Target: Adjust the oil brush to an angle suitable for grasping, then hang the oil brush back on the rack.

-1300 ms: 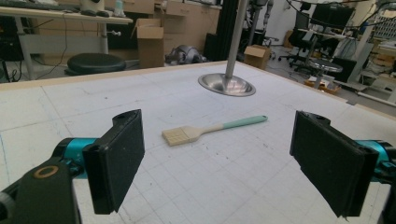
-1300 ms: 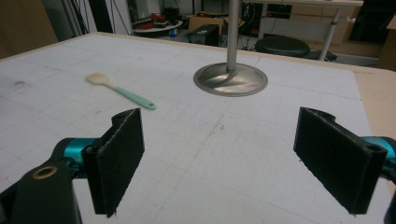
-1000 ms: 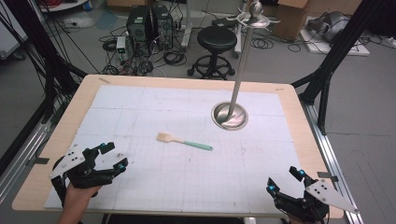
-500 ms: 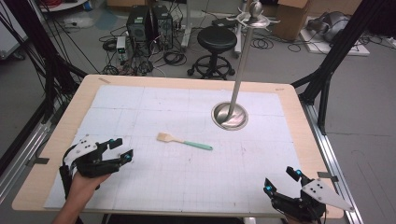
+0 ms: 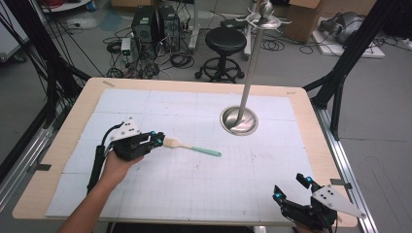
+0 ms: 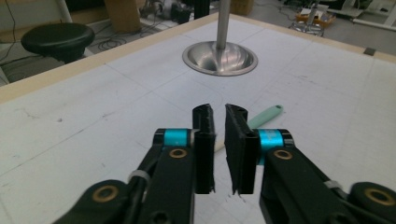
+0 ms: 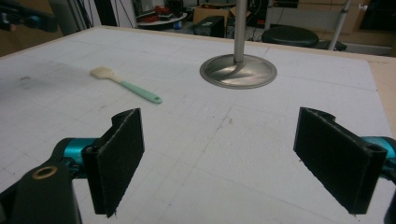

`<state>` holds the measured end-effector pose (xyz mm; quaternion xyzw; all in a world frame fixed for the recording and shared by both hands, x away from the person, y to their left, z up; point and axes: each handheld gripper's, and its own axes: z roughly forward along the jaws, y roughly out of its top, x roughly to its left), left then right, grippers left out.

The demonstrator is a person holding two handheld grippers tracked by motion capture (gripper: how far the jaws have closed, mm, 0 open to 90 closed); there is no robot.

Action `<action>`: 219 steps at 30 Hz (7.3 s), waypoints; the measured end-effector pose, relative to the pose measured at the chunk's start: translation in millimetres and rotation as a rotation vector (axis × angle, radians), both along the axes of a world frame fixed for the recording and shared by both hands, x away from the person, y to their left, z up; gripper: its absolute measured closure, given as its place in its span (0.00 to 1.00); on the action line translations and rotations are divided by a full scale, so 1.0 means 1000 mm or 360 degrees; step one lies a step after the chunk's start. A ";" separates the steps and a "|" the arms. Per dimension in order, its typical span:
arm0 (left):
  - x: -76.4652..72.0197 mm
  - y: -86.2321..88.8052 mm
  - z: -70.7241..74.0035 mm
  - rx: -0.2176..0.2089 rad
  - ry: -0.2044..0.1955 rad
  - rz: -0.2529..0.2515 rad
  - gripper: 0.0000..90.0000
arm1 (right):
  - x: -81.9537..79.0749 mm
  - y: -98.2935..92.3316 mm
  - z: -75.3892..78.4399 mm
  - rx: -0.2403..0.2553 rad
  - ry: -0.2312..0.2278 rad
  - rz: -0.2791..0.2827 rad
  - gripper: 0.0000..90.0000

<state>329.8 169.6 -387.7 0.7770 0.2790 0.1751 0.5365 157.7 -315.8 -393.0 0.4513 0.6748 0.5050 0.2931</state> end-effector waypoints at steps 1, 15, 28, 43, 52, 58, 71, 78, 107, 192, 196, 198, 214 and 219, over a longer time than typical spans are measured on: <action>0.000 0.000 0.000 0.0000 0.0000 0.0000 0.95 | 0.000 0.000 0.000 0.0000 0.0000 0.0000 0.16; 0.059 -0.066 -0.037 0.0309 0.0229 -0.0039 0.99 | 0.000 -0.002 0.000 0.0020 -0.0008 -0.0002 0.16; 0.065 -0.069 -0.053 0.0471 0.0328 -0.0025 0.96 | -0.002 -0.006 0.000 0.0046 -0.0004 -0.0011 0.16; 0.048 -0.056 -0.047 0.0544 0.0428 -0.0134 1.00 | -0.003 -0.003 0.001 0.0050 0.0003 -0.0002 0.16; 0.029 -0.045 -0.046 0.0527 0.0391 -0.0195 1.00 | -0.002 -0.001 0.002 0.0056 0.0002 0.0009 0.16; 0.013 -0.041 -0.044 0.0573 0.0404 -0.0310 1.00 | -0.001 0.000 0.002 0.0053 0.0000 0.0010 0.16; 0.035 -0.019 -0.046 0.0426 0.0418 -0.0010 1.00 | 0.002 0.005 0.001 0.0033 0.0010 0.0027 0.16; 0.036 -0.018 -0.051 0.0428 0.0486 -0.0047 1.00 | 0.001 0.002 0.000 0.0043 0.0023 0.0012 0.16; -0.026 -0.011 -0.019 0.0187 0.0349 -0.0131 0.58 | -0.002 0.001 0.001 0.0085 0.0022 -0.0011 0.16; -0.025 -0.085 -0.045 0.0594 0.0376 -0.0122 0.71 | -0.002 -0.005 0.001 0.0041 0.0033 -0.0107 0.17; -0.026 -0.086 -0.046 0.0607 0.0378 -0.0143 0.75 | -0.002 -0.004 0.001 0.0044 0.0039 -0.0108 0.17; -0.026 -0.087 -0.046 0.0625 0.0377 -0.0164 0.78 | -0.002 -0.004 0.001 0.0045 0.0039 -0.0110 0.17; -0.022 -0.088 -0.046 0.0604 0.0423 -0.0158 0.91 | -0.003 -0.004 0.002 0.0043 0.0031 -0.0104 0.17; -0.020 -0.085 -0.046 0.0549 0.0472 -0.0145 0.91 | -0.003 -0.005 0.002 0.0045 0.0029 -0.0108 0.17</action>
